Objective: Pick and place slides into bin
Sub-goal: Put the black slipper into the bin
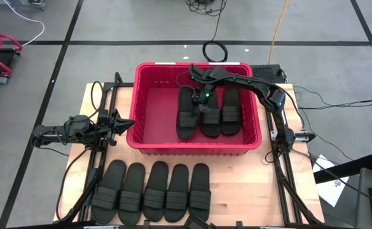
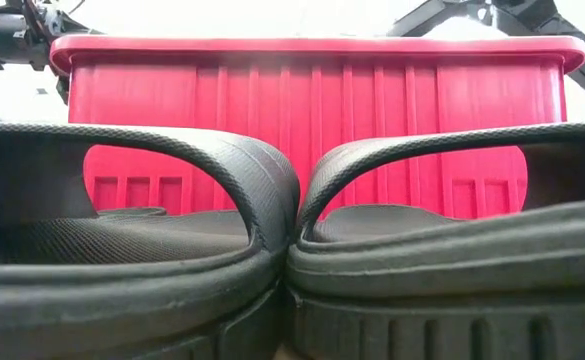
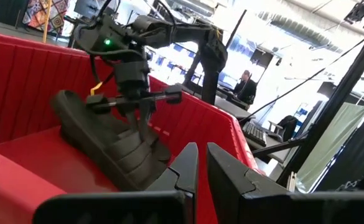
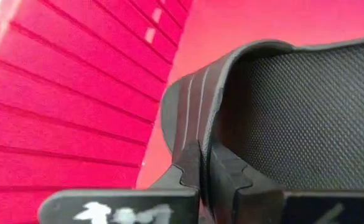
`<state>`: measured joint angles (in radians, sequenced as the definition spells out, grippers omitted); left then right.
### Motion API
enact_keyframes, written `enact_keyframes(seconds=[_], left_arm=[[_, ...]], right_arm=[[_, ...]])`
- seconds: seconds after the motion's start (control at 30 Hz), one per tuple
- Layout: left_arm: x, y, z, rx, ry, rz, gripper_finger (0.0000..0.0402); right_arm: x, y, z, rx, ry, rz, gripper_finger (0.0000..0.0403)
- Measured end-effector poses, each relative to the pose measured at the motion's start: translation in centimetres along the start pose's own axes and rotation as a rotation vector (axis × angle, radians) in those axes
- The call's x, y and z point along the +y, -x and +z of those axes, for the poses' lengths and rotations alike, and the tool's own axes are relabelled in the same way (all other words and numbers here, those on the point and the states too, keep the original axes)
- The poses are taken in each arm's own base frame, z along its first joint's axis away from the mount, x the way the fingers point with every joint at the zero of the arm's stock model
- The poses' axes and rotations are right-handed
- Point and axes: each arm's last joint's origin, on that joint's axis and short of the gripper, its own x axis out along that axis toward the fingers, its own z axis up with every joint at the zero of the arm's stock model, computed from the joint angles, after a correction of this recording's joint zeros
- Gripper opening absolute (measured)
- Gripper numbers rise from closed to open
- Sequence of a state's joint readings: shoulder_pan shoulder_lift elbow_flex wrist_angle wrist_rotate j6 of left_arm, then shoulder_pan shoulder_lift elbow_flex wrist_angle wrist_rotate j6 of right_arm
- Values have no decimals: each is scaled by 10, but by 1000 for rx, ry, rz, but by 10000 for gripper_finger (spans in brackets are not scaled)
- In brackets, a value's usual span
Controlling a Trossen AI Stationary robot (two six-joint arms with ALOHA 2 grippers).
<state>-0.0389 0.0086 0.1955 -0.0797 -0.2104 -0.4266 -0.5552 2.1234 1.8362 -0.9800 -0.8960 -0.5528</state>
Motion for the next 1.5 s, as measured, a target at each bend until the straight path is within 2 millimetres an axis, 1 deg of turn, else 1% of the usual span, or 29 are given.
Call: enact_keyframes(seconds=[0.27, 0.47, 0.73, 0.87, 0.93, 1.17, 1.3, 1.5], left_arm=[[0, 0, 0, 0, -6, 0, 31], [0, 0, 0, 0, -33, 0, 31], [0, 0, 0, -1, -31, 0, 31], [0, 0, 0, -1, -29, 0, 31], [0, 0, 0, 0, -29, 0, 31], [0, 0, 0, 0, -29, -1, 31], [0, 0, 0, 0, -29, -1, 31], [0, 0, 0, 0, -30, -1, 31]], right_arm=[[-12, -10, -7, 22, -36, 6, 2], [-25, -23, -16, 51, -93, 25, 2], [-29, -26, -19, 64, -120, 29, 2], [-31, -26, -19, 95, -115, -39, 3], [-31, -26, -19, 100, -100, -46, 3], [-29, -32, -18, 175, -46, -138, 5], [-27, -35, -16, 213, -14, -188, 27], [-21, -33, -11, 213, -10, -234, 94]])
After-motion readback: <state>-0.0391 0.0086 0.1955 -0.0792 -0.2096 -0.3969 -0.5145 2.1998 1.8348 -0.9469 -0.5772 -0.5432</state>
